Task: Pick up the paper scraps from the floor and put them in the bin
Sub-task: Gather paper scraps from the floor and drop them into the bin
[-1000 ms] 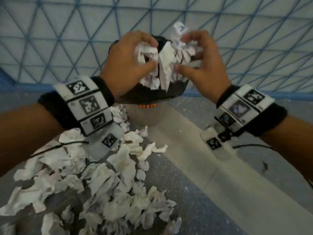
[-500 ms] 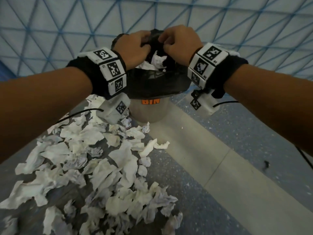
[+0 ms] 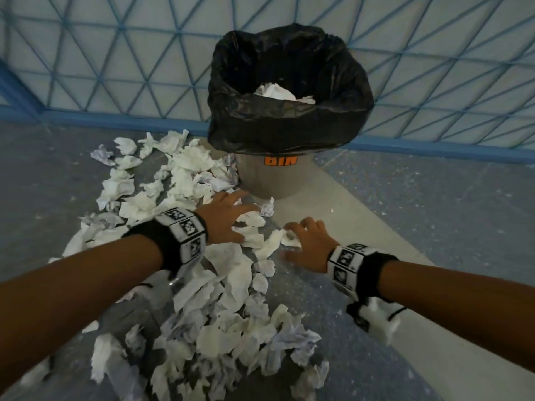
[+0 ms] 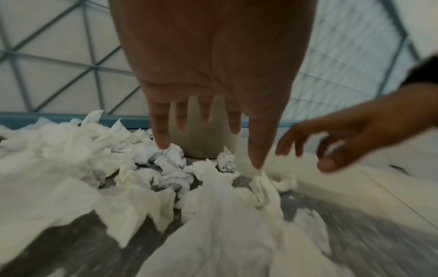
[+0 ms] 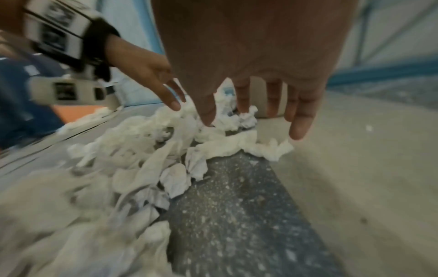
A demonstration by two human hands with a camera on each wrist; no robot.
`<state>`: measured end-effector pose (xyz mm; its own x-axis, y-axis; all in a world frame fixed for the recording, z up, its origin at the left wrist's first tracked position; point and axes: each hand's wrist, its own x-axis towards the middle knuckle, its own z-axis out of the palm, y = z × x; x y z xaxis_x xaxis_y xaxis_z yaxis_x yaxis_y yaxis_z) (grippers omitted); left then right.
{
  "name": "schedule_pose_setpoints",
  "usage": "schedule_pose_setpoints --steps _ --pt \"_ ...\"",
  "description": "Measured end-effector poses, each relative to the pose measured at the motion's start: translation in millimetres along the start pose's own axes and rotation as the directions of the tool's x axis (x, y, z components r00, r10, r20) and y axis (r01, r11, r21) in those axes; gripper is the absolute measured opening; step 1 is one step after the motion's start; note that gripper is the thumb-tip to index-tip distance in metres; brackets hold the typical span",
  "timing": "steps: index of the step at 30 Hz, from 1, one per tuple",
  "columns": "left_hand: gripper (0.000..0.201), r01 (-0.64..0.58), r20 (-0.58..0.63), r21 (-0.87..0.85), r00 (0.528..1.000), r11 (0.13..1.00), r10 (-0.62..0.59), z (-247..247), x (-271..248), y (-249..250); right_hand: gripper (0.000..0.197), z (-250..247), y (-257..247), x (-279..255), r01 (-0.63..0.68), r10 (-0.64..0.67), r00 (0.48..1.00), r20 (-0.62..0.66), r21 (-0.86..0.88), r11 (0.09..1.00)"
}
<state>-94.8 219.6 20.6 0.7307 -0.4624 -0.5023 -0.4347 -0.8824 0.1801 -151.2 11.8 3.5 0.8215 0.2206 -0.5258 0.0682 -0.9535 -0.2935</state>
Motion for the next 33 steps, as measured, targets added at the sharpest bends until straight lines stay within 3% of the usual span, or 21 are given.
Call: schedule_pose_setpoints --steps 2,5,7,9,13,16,19,22,25,27,29,31,33 --pt "0.096 0.033 0.052 -0.017 0.998 0.999 -0.032 12.2 28.3 -0.9 0.082 12.3 -11.8 18.0 -0.045 0.042 0.997 0.065 0.035 0.998" --pt "0.117 -0.021 0.143 0.095 0.99 0.995 0.007 36.0 50.1 -1.3 0.088 25.5 -33.8 21.9 0.021 -0.013 0.991 0.132 -0.054 0.998" --pt "0.107 -0.026 0.17 0.074 0.985 0.997 0.013 49.0 51.1 -2.8 0.085 30.2 -44.7 14.5 0.103 -0.076 0.984 0.161 -0.165 0.981" --pt "0.083 -0.048 0.124 0.043 0.991 0.998 0.042 52.5 49.7 1.1 0.076 34.0 -46.4 11.9 0.141 -0.115 0.983 0.141 -0.192 0.971" --pt "0.037 -0.018 0.042 0.017 0.999 1.0 0.018 47.3 46.7 5.7 0.05 33.0 -38.8 23.9 0.1 -0.089 0.988 0.128 -0.08 0.992" --pt "0.029 0.058 -0.041 -0.171 0.997 0.984 -0.066 36.0 38.0 2.3 0.039 19.2 -32.0 27.8 0.045 -0.048 0.996 0.075 0.039 0.998" --pt "0.034 0.082 -0.148 -0.43 0.976 0.899 -0.16 18.0 20.5 1.4 0.04 -6.1 -28.8 16.1 0.055 -0.055 0.998 -0.003 0.109 0.993" --pt "0.031 -0.025 -0.26 -0.582 0.953 0.813 -0.157 -13.3 -6.0 -0.8 0.04 -48.7 -34.4 -11.3 0.159 -0.128 0.976 -0.176 0.175 0.972" --pt "0.019 -0.155 -0.341 -0.673 0.933 0.723 -0.117 -68.2 -36.5 4.8 0.032 -106.8 -43.5 -43.5 0.312 -0.181 0.906 -0.383 0.314 0.897" --pt "0.016 -0.269 -0.437 -0.723 0.892 0.636 -0.119 -111.2 -51.6 12.1 0.033 -145.9 -45.0 -55.0 0.41 -0.175 0.826 -0.535 0.359 0.838" --pt "0.015 -0.392 -0.574 -0.712 0.803 0.583 -0.161 -151.5 -55.3 17.4 0.035 -181.4 -43.7 -55.0 0.455 -0.12 0.739 -0.662 0.36 0.814" --pt "0.024 -0.453 -0.711 -0.623 0.668 0.637 -0.221 -185.7 -45.7 20.9 0.037 -210.9 -43.7 -45.6 0.478 -0.05 0.634 -0.772 0.34 0.81" --pt "0.018 -0.413 -0.797 -0.531 0.54 0.74 -0.27 -208.3 -26.3 25.6 0.031 -231.1 -46.2 -28.6 0.473 -0.007 0.55 -0.835 0.304 0.827"
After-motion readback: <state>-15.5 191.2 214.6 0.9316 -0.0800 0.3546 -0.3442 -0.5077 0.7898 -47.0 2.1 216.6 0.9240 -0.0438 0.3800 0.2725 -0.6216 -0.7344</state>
